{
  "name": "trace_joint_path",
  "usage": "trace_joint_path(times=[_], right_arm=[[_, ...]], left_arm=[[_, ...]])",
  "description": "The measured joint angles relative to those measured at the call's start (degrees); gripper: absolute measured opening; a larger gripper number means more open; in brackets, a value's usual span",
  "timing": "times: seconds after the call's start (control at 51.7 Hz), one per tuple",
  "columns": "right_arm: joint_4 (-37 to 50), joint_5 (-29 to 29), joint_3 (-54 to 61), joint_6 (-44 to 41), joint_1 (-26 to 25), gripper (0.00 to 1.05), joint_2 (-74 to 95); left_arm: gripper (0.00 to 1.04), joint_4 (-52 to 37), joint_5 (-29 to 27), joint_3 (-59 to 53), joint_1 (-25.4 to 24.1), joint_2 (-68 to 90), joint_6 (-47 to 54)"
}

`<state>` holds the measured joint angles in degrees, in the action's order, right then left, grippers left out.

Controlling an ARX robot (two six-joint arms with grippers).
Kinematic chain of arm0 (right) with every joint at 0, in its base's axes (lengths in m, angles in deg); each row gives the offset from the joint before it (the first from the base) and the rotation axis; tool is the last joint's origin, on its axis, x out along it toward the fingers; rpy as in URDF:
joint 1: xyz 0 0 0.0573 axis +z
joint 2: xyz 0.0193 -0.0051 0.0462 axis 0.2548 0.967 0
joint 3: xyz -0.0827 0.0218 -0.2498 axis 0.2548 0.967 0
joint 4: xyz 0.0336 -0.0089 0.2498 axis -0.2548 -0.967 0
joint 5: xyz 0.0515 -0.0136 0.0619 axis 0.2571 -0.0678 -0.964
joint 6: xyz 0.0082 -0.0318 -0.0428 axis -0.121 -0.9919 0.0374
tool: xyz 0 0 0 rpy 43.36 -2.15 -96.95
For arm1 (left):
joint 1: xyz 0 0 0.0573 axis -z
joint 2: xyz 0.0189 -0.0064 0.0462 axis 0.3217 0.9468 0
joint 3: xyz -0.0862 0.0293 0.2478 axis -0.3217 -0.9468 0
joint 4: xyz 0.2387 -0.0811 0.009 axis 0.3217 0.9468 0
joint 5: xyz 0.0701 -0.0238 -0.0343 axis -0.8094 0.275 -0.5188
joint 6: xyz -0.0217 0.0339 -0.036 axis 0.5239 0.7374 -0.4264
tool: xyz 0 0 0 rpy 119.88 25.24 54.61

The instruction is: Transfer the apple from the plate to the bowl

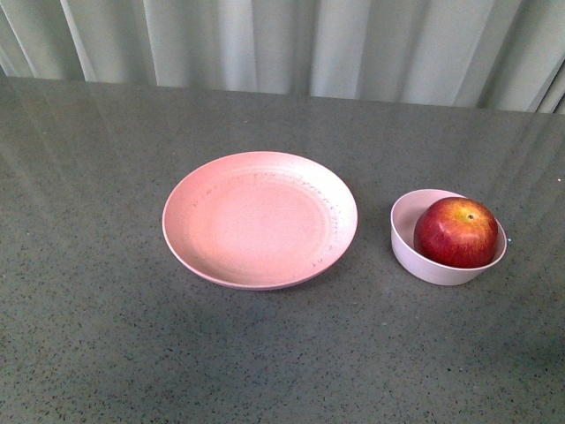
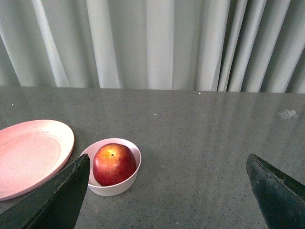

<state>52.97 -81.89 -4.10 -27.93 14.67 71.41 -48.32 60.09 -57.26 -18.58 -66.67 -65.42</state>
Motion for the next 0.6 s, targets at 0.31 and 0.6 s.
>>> trace_joint_path(times=[0.31, 0.6], right_arm=[[-0.02, -0.02, 0.00, 0.00, 0.00, 0.96, -0.02], [-0.02, -0.02, 0.00, 0.00, 0.00, 0.96, -0.02]], left_arm=[[0.02, 1.31, 0.00, 0.00, -0.04, -2.27, 0.07], [0.11, 1.31, -0.02, 0.00, -0.04, -2.27, 0.07]])
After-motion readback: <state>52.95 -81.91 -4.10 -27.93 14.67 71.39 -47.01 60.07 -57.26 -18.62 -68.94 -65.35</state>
